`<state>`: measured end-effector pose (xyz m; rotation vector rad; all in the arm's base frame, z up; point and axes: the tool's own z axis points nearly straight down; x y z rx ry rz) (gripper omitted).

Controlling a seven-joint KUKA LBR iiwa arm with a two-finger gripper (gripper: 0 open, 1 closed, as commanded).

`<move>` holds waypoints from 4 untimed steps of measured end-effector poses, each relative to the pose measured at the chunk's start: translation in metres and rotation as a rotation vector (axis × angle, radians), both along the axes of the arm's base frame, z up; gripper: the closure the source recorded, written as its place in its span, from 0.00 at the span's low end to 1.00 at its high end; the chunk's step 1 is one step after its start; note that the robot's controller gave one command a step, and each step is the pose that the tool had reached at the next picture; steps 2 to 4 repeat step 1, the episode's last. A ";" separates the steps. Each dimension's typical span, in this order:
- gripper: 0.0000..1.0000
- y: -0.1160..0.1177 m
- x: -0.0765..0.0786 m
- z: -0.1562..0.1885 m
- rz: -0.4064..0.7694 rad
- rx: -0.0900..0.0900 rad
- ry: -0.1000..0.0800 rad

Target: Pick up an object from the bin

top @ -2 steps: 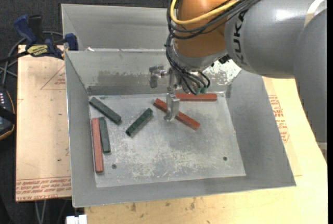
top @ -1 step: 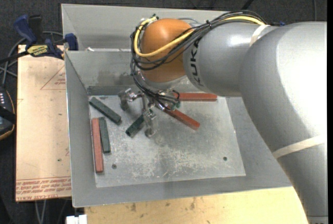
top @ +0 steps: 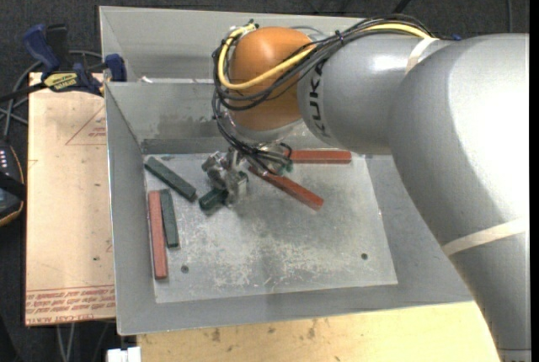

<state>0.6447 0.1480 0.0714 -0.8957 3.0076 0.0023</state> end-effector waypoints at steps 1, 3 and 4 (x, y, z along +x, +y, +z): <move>1.00 0.000 -0.003 0.151 0.017 0.001 -0.010; 1.00 0.000 -0.003 0.151 0.017 0.001 -0.010; 1.00 0.000 -0.003 0.151 0.017 0.001 -0.010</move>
Offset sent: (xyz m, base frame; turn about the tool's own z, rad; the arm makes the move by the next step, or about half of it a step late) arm -0.0057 -0.0014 0.1455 -0.0195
